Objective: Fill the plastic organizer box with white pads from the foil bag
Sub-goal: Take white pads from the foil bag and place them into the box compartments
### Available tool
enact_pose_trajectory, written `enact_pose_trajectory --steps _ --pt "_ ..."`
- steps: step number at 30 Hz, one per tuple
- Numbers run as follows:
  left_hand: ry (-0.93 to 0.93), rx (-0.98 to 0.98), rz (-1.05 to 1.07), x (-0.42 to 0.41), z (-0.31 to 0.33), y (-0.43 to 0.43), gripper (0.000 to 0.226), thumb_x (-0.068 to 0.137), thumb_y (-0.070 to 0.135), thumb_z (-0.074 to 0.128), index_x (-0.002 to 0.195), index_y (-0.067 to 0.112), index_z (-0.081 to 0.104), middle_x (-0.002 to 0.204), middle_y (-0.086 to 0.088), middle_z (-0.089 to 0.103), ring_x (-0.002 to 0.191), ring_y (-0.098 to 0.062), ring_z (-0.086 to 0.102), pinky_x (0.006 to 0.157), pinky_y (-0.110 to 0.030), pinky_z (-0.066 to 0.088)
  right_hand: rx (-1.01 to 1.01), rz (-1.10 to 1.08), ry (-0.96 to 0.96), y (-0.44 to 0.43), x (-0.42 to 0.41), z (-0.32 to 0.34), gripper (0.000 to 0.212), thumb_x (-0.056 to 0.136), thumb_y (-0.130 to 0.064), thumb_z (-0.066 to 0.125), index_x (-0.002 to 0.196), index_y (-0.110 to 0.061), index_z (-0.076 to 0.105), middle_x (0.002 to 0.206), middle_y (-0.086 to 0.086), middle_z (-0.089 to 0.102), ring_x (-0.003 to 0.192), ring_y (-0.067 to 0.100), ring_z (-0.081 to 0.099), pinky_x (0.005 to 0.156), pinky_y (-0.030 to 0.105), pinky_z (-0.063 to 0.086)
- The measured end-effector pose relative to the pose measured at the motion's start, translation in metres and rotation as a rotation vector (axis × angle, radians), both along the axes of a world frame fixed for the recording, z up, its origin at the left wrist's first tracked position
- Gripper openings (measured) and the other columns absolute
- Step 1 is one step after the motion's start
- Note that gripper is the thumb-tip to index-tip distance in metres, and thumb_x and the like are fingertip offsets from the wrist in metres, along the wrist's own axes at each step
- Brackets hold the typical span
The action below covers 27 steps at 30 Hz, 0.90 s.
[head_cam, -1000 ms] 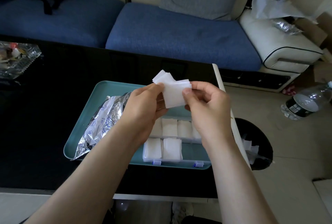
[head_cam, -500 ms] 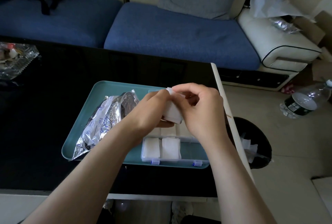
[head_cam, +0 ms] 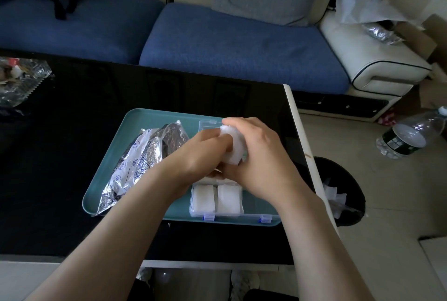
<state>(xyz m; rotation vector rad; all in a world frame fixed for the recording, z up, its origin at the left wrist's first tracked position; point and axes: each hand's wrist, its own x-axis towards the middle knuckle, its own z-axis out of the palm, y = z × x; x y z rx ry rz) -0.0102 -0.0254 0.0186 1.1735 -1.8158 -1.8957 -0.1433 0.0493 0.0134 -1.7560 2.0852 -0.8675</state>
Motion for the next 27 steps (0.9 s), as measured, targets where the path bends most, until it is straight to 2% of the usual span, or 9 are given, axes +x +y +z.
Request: enact_pose_trajectory --steps 3,7,10,14,15,20,23,25,27 --pt "0.009 0.016 -0.017 -0.001 0.001 0.001 0.027 0.096 0.013 0.048 0.11 0.008 0.07 0.101 -0.018 0.075 0.086 -0.025 0.07 0.08 -0.04 0.061 0.031 0.029 -0.063 0.0 0.0 0.0 0.08 0.08 -0.024 0.088 0.152 -0.028 0.053 0.138 -0.005 0.055 0.123 0.012 0.057 0.103 0.033 0.053" --pt "0.066 0.057 0.095 -0.003 0.002 -0.001 0.028 0.098 0.008 0.043 0.099 0.012 0.071 0.085 -0.008 0.077 0.081 -0.024 0.071 0.087 -0.048 0.061 0.062 -0.017 -0.211 0.002 -0.003 0.005 0.096 0.082 -0.029 0.086 0.162 -0.039 0.033 0.139 -0.013 0.05 0.127 0.008 0.053 0.096 0.021 0.052" --pt "0.098 0.1 0.149 -0.002 0.0 -0.004 0.031 0.1 0.014 0.039 0.105 0.011 0.069 0.09 -0.01 0.079 0.082 -0.028 0.075 0.092 -0.054 0.062 0.111 -0.113 -0.386 0.001 -0.004 0.013 0.074 0.096 -0.026 0.068 0.161 -0.037 0.035 0.139 -0.017 0.05 0.119 -0.001 0.054 0.072 0.006 0.049" --pt "0.13 0.157 0.167 -0.006 -0.004 -0.003 0.041 0.102 0.02 0.035 0.123 0.01 0.068 0.101 -0.019 0.079 0.093 -0.036 0.077 0.097 -0.058 0.059 0.133 -0.115 -0.46 -0.004 -0.003 0.006 0.039 0.112 -0.02 0.041 0.143 -0.027 0.062 0.129 -0.006 0.069 0.113 0.008 0.066 0.089 0.02 0.055" --pt "0.135 0.162 0.184 -0.007 -0.004 -0.002 0.04 0.103 0.021 0.035 0.124 0.009 0.067 0.101 -0.02 0.079 0.094 -0.038 0.076 0.097 -0.059 0.059 0.137 -0.096 -0.46 -0.004 -0.003 0.004 0.037 0.112 -0.019 0.041 0.135 -0.026 0.069 0.12 -0.005 0.074 0.11 0.009 0.069 0.089 0.022 0.056" --pt "0.137 0.148 0.201 -0.008 -0.01 -0.004 0.043 0.097 0.028 0.04 0.133 0.012 0.057 0.116 -0.016 0.076 0.102 -0.035 0.076 0.094 -0.055 0.061 0.018 -0.112 -0.434 -0.003 0.0 0.003 0.021 0.106 -0.026 0.063 0.12 -0.027 0.079 0.103 -0.014 0.077 0.092 -0.007 0.068 0.068 0.003 0.048" --pt "0.155 0.201 0.2 -0.008 -0.007 -0.003 0.058 0.084 0.032 0.044 0.137 0.01 0.057 0.121 -0.015 0.076 0.112 -0.04 0.072 0.099 -0.059 0.058 -0.081 -0.189 -0.371 -0.001 -0.001 0.0 0.024 0.097 -0.011 0.07 0.115 -0.022 0.082 0.094 -0.01 0.077 0.083 -0.002 0.07 0.066 0.007 0.051" --pt "0.178 0.234 0.225 -0.008 -0.007 -0.003 0.057 0.086 0.028 0.043 0.136 0.007 0.057 0.123 -0.02 0.074 0.115 -0.042 0.071 0.1 -0.061 0.056 -0.092 -0.178 -0.389 0.0 -0.001 0.001 0.031 0.095 -0.006 0.067 0.117 -0.023 0.081 0.091 -0.008 0.077 0.082 -0.001 0.071 0.067 0.01 0.053" --pt "0.185 0.258 0.242 -0.008 -0.007 -0.005 0.049 0.094 0.023 0.04 0.133 0.004 0.06 0.125 -0.025 0.072 0.105 -0.042 0.072 0.093 -0.052 0.06 -0.107 -0.15 -0.414 -0.001 -0.001 0.002 0.032 0.099 -0.009 0.064 0.124 -0.023 0.077 0.093 -0.007 0.077 0.085 0.001 0.072 0.069 0.012 0.055"
